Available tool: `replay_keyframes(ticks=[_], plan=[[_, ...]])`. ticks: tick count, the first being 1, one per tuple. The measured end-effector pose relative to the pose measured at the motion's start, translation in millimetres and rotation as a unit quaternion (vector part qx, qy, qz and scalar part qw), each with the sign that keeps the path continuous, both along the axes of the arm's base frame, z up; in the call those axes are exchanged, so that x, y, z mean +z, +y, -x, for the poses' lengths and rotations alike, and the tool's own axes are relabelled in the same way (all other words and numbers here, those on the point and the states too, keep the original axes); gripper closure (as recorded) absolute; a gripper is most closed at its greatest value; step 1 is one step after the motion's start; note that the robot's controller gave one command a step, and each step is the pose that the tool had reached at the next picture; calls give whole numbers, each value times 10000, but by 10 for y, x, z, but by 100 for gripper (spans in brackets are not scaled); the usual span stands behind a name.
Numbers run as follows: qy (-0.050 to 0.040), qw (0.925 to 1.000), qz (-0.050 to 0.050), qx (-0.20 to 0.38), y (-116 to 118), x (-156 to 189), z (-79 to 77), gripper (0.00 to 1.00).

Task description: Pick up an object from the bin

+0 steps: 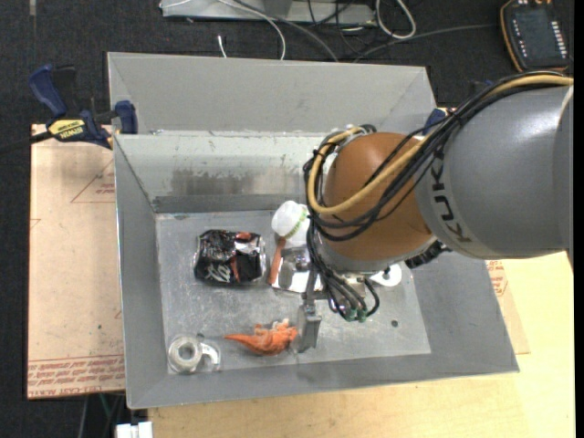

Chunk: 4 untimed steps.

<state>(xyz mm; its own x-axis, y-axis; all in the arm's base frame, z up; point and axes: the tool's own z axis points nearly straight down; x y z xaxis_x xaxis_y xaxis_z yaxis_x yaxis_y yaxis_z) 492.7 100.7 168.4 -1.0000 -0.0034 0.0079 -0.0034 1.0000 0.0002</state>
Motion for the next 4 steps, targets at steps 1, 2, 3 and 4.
replay_keyframes(ticks=[1,2,3,4], plan=[[-38,10000,-5,-22,-8,44,-17,0],[-108,9992,-23,392,-90,-965,46,0],[-110,9893,-20,1452,-6,-556,67,0],[-99,9971,-27,758,62,-691,103,0]])
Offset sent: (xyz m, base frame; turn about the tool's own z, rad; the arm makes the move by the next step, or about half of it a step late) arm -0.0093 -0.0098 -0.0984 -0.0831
